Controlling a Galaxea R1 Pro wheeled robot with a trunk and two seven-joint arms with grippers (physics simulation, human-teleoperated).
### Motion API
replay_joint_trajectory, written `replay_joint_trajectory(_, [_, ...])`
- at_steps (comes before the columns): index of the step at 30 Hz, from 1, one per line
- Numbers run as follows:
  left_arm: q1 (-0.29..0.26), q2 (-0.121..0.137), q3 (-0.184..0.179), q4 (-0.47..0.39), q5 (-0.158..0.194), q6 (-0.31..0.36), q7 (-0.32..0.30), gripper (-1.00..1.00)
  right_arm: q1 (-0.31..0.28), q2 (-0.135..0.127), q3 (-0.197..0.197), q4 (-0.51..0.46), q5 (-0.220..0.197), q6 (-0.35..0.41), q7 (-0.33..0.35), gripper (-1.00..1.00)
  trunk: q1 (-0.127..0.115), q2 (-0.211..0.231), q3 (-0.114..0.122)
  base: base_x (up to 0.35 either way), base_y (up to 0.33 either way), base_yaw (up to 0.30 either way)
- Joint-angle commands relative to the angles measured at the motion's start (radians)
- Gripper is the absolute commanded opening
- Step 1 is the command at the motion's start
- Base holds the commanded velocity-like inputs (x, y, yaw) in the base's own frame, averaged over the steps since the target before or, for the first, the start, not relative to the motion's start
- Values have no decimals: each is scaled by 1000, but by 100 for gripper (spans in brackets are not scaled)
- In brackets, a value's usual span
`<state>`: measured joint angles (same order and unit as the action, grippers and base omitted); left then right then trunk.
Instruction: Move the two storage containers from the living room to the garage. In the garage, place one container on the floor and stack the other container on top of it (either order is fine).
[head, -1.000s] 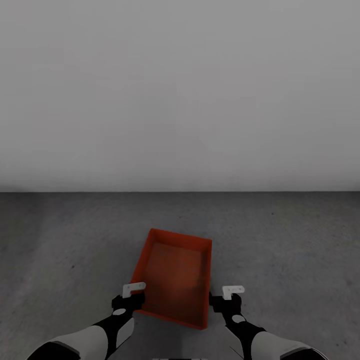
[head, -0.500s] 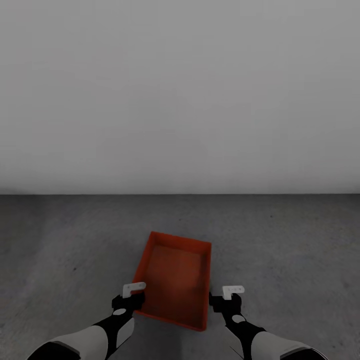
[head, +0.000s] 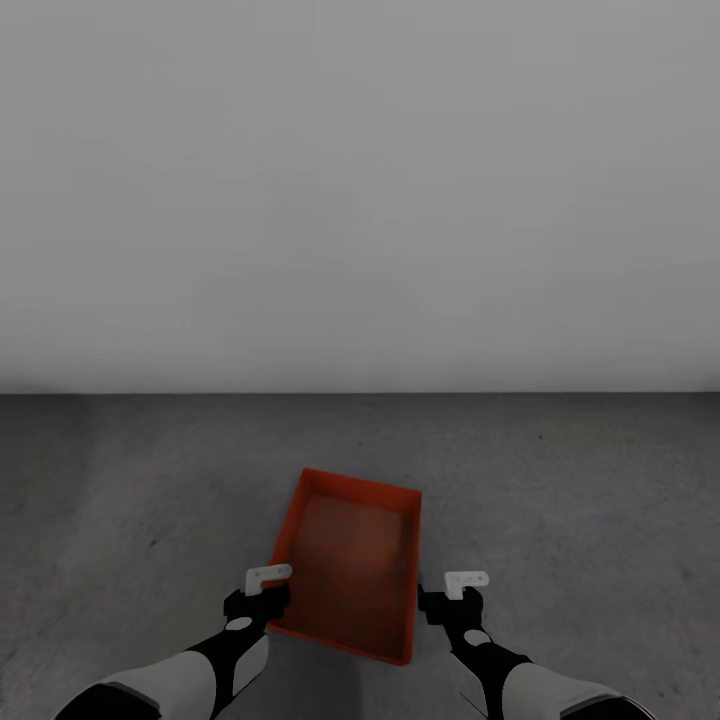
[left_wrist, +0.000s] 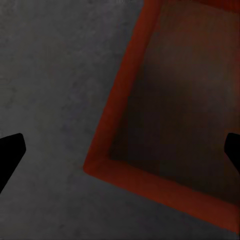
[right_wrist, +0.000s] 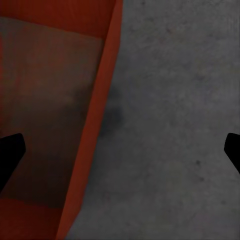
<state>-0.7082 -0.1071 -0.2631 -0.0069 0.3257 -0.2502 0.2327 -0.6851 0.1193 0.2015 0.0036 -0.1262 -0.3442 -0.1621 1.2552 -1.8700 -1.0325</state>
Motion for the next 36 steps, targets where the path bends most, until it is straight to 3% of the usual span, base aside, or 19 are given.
replay_joint_trajectory(1, [0, 0, -8, 1, 7, -3, 3, 100, -1, 0, 9, 1, -10, -4, -2, 100, -4, 7, 3, 0, 0, 0])
replay_joint_trajectory(36, [0, 1, -8, 1, 7, -3, 3, 100, -1, -1, 8, 2, -11, -4, -2, 100, -138, 252, 112, 0, 0, 0])
